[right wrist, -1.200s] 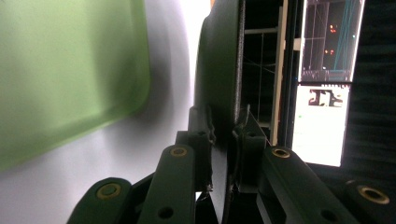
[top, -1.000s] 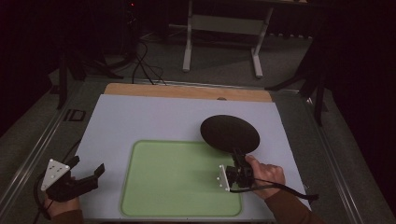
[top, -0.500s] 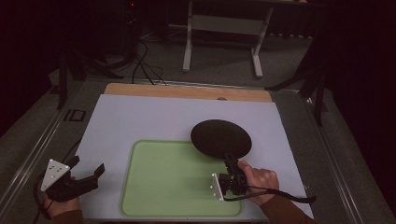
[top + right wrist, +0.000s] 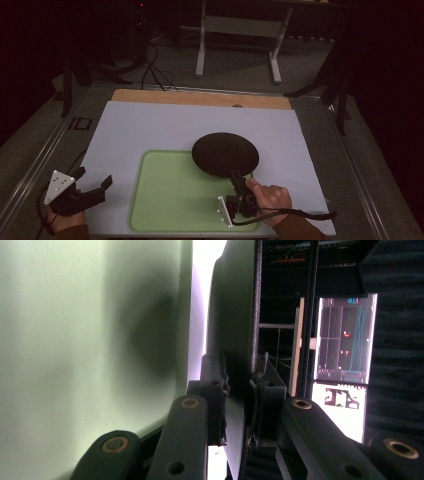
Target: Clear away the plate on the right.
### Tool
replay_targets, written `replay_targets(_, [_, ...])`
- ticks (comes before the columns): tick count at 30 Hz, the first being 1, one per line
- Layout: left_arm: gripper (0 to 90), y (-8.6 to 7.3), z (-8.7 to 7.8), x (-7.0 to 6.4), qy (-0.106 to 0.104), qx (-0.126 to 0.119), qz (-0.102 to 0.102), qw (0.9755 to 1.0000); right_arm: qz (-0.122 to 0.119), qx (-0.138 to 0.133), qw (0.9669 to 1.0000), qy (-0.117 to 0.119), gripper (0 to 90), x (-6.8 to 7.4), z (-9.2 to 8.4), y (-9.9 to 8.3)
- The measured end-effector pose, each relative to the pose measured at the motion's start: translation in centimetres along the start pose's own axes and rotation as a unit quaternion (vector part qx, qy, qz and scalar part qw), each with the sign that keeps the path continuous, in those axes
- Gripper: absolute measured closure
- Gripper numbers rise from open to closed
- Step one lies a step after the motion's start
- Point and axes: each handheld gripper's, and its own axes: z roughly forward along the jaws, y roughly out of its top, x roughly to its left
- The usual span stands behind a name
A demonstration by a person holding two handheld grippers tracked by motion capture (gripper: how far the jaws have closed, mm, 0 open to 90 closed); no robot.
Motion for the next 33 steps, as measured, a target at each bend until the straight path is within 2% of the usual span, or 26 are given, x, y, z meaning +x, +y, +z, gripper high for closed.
replay_targets(15, [6.3, 0.0, 0.0, 0.0, 0.000, 0.000, -0.001, 1.0000, -0.018, -0.042, 0.9989, 0.013, 79.2, 1.0, -1.0, 2.4])
replay_targets(20, [6.3, 0.0, 0.0, 0.0, -0.001, 0.001, 0.000, 1.0000, -0.035, -0.056, 0.9975, 0.027, 78.6, 1.8, -1.0, 3.7])
replay_targets(26, [6.3, 0.0, 0.0, 0.0, 0.000, 0.000, -0.002, 1.0000, -0.033, -0.076, 0.9960, 0.034, 78.6, 2.5, -1.3, 4.8])
replay_targets(29, [6.3, 0.0, 0.0, 0.0, 0.000, 0.000, -0.002, 1.0000, -0.039, -0.085, 0.9942, 0.052, 79.1, 3.3, -1.5, 5.2])
replay_targets(31, [6.3, 0.0, 0.0, 0.0, 0.000, 0.000, -0.002, 1.0000, -0.046, -0.089, 0.9934, 0.055, 80.5, 3.8, -1.6, 5.3])
replay_targets(33, [6.3, 0.0, 0.0, 0.0, 0.000, 0.001, -0.002, 1.0000, -0.039, -0.093, 0.9919, 0.076, 81.9, 3.7, -1.6, 5.2])
